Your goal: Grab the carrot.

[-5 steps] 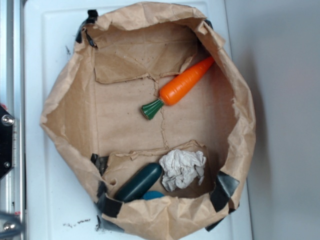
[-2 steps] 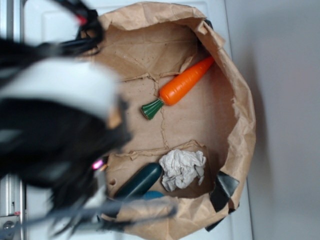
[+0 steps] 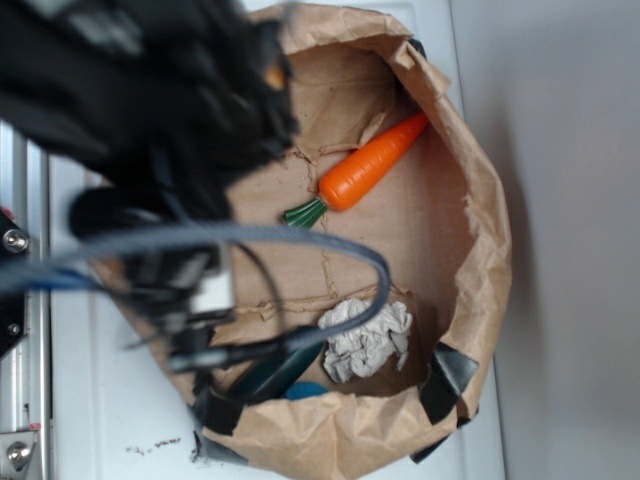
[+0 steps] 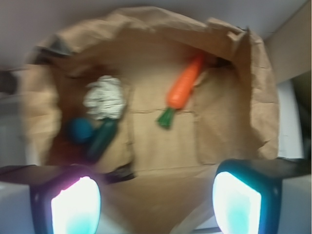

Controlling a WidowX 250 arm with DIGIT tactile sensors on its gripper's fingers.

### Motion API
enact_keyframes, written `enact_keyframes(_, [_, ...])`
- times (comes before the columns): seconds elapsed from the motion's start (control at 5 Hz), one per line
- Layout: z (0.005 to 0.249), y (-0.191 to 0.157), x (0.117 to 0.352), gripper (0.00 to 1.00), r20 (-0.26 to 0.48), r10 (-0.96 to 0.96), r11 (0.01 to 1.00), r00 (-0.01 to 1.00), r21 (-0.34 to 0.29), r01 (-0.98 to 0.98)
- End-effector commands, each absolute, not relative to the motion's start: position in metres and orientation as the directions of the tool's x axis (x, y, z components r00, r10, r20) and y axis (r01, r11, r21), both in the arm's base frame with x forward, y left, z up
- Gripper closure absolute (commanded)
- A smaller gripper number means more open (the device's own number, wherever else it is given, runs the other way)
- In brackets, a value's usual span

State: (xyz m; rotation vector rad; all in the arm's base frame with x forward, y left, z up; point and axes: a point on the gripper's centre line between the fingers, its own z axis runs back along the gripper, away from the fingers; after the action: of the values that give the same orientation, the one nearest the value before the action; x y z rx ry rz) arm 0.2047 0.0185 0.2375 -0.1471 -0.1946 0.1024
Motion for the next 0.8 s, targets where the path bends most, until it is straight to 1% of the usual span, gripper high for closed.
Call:
enact_keyframes(0.0, [0.253,0.022,0.207,0.0,0.241,0.118,0.984,0.963,-0.156,-0.081])
enact_keyframes(0.4, [0.253,0.022,0.207,0.0,0.241,0.118,0.984,0.963,-0.156,-0.081])
enact_keyframes(0.6, [0.232,0.021,0.222,0.0,0.216,0.133,0.986,0.967,-0.128,-0.107])
